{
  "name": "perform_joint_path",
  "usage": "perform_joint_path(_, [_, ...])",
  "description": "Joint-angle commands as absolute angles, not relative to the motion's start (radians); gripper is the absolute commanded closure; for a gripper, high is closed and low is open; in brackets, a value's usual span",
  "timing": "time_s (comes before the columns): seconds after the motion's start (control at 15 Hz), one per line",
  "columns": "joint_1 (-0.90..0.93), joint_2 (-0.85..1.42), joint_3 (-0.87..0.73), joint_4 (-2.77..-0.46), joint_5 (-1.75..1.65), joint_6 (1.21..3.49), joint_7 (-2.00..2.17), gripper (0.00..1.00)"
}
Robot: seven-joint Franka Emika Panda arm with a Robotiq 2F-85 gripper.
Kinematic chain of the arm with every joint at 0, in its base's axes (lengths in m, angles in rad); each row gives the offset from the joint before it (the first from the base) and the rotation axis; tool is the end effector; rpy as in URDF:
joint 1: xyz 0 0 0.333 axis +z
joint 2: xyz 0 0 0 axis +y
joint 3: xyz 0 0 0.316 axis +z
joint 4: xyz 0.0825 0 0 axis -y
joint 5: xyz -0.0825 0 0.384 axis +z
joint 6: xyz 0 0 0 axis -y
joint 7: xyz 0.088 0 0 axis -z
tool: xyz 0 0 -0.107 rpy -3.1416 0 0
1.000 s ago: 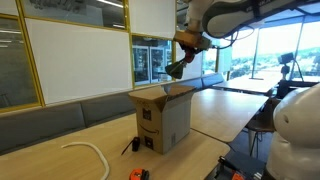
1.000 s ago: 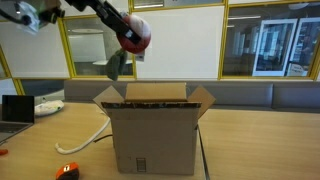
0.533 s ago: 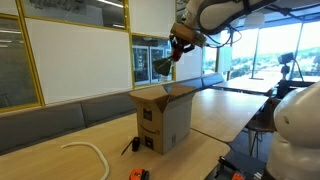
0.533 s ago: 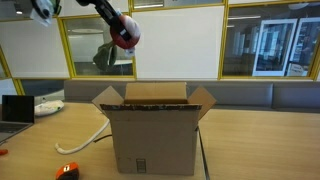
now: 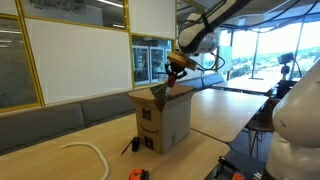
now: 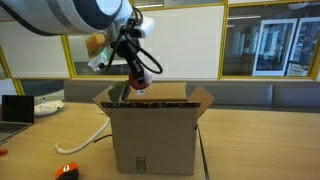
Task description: Pick up the toy, measuring tapes and the white rope from the table and put them in the box.
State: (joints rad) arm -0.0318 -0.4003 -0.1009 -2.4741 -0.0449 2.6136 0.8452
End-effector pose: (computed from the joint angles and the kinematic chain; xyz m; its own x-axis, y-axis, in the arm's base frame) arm 0.4556 -0.0626 0.4958 0.4897 -0.8027 0.3403 -0.7071 -0.5940 -0.3836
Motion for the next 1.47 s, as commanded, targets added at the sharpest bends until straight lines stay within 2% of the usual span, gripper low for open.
perform_joint_path(0.0, [-0.067, -0.220, -0.095, -2.350, 0.058, 2.572, 0.740, 0.87])
perform_joint_path(0.47, [-0.094, 0.025, -0.095, -2.119, 0.069, 2.433, 0.717, 0.87])
perform_joint_path(1.0, [-0.090, 0.136, -0.111, -1.992, 0.062, 2.271, 0.710, 0.86])
perform_joint_path(1.07, [-0.091, 0.143, -0.112, -1.983, 0.065, 2.248, 0.708, 0.57])
perform_joint_path(1.2, [-0.092, 0.153, -0.114, -1.973, 0.066, 2.208, 0.695, 0.50])
perform_joint_path(1.4, [-0.093, 0.163, -0.119, -1.966, 0.062, 2.165, 0.685, 0.27])
